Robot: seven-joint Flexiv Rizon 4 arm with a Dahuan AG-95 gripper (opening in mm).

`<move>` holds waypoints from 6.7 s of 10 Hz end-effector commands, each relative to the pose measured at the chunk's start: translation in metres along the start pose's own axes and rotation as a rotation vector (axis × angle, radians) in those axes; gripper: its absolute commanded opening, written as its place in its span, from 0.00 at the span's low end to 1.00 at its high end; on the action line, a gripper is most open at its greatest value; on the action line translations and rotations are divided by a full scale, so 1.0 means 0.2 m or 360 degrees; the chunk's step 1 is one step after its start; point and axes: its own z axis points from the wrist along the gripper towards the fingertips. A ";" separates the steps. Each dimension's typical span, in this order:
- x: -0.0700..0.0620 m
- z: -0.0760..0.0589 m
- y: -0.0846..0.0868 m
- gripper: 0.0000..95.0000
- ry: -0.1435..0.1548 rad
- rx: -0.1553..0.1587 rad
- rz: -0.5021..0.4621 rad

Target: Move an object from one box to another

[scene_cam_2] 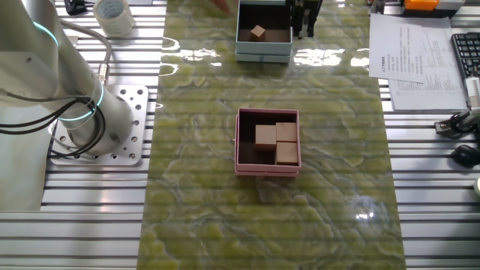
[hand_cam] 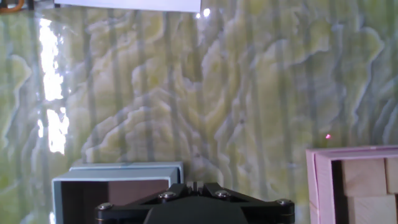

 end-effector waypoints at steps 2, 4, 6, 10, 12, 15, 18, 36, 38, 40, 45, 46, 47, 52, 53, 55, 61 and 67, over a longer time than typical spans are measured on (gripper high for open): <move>0.00 0.01 0.00 0.00 0.0000 -0.0004 0.0019; 0.00 0.01 0.00 0.00 -0.0002 -0.0006 0.0020; 0.00 0.02 0.00 0.00 0.0010 -0.0009 0.0024; 0.00 0.02 0.00 0.00 -0.0005 -0.0001 0.0108; -0.01 0.01 -0.04 0.00 -0.0006 -0.0002 -0.0002; -0.02 -0.01 -0.09 0.00 -0.0009 -0.0007 -0.0069; -0.05 -0.02 -0.14 0.00 -0.0022 -0.0008 -0.0120; 0.12 0.01 -0.66 0.20 0.0052 0.0021 -0.0375; 0.16 0.03 -0.73 0.00 0.0049 0.0021 -0.0397; 0.17 0.05 -0.76 0.20 0.0057 0.0032 -0.0399; 0.20 0.14 -0.85 0.20 0.0075 0.0075 -0.0415; 0.20 0.15 -0.87 0.20 0.0076 0.0074 -0.0423; 0.21 0.16 -0.90 0.20 0.0074 0.0069 -0.0441; 0.23 0.16 -0.94 0.40 0.0061 0.0074 -0.0396; 0.23 0.17 -0.94 0.40 0.0058 0.0080 -0.0380; 0.23 0.17 -0.94 0.40 0.0061 0.0094 -0.0365; 0.19 0.12 -0.94 0.20 0.0059 0.0078 -0.0342; 0.12 0.07 -0.94 0.00 0.0027 0.0064 -0.0324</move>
